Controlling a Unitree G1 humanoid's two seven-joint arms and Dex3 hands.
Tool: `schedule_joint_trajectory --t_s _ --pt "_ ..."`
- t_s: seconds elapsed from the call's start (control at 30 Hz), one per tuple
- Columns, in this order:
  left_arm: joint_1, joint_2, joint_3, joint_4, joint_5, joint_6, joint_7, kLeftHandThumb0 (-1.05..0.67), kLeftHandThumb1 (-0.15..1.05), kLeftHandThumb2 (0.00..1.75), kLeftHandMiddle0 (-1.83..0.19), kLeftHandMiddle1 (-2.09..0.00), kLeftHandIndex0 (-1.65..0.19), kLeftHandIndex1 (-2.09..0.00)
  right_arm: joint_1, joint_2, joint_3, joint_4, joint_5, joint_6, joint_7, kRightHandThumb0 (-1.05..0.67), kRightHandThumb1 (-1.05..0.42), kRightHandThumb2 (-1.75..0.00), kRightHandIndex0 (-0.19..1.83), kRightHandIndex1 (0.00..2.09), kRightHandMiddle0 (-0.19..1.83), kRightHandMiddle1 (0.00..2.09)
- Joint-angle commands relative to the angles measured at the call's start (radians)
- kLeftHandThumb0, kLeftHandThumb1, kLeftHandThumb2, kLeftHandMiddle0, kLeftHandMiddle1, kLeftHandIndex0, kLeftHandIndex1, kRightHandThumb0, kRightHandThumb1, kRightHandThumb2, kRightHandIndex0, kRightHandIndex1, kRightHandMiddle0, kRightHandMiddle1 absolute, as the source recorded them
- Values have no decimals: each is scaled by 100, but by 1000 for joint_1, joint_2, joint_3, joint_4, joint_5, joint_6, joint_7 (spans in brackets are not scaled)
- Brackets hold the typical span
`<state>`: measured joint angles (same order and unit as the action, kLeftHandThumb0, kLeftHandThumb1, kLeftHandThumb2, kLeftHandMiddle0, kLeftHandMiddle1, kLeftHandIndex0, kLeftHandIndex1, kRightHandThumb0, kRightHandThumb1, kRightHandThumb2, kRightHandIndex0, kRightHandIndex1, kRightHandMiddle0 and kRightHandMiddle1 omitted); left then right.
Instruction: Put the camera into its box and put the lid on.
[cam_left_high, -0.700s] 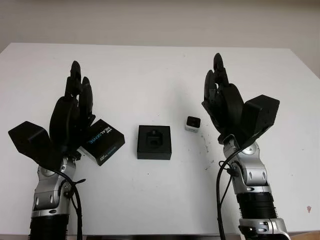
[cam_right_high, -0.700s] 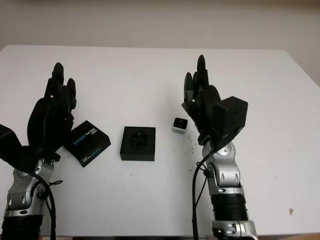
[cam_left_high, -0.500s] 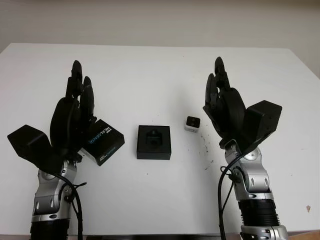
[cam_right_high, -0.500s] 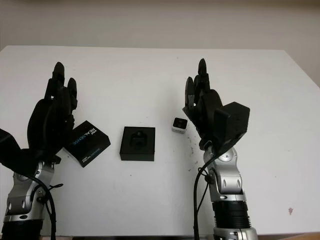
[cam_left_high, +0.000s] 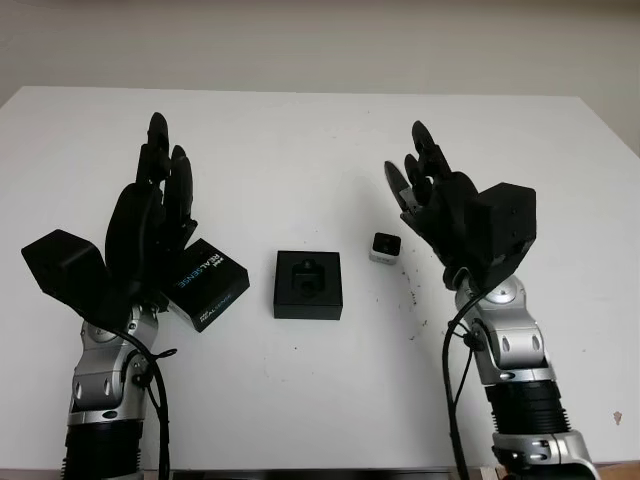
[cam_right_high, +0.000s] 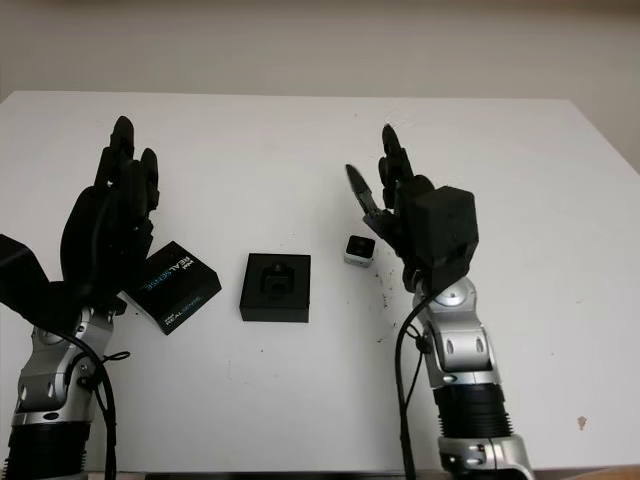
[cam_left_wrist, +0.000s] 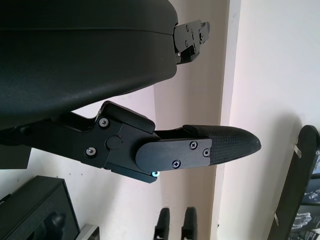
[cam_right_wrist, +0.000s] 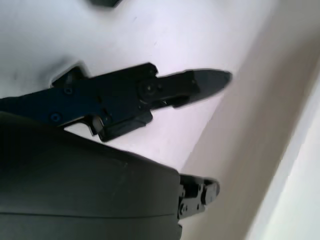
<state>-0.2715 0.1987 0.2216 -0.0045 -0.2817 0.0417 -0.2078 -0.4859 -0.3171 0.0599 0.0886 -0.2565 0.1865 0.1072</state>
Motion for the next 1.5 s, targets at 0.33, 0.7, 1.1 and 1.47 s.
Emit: schedule_joint_trajectory --t_s 0.33,0.7,1.1,1.47 --pt "-22 26 4 -44 9 31 14 -79 105 49 19 0 19 0 -103 -198 201 -22 -381 114 190 -54 -79 -4 30 16 30 14" --pt "-6 37 4 -75 6 52 12 -80 105 50 19 0 19 0 -99 -217 269 -72 -567 197 315 -62 -80 -5 -13 188 40 8" --pt "-11 22 -2 -64 10 36 23 -79 105 49 19 0 19 0 -68 -194 263 -65 -591 177 297 -64 -82 -6 -19 175 -9 132" --pt "-10 22 -5 -72 15 49 36 -79 105 50 19 0 19 0 -47 -181 280 -18 -600 167 239 -63 -85 -5 -19 177 -19 157"
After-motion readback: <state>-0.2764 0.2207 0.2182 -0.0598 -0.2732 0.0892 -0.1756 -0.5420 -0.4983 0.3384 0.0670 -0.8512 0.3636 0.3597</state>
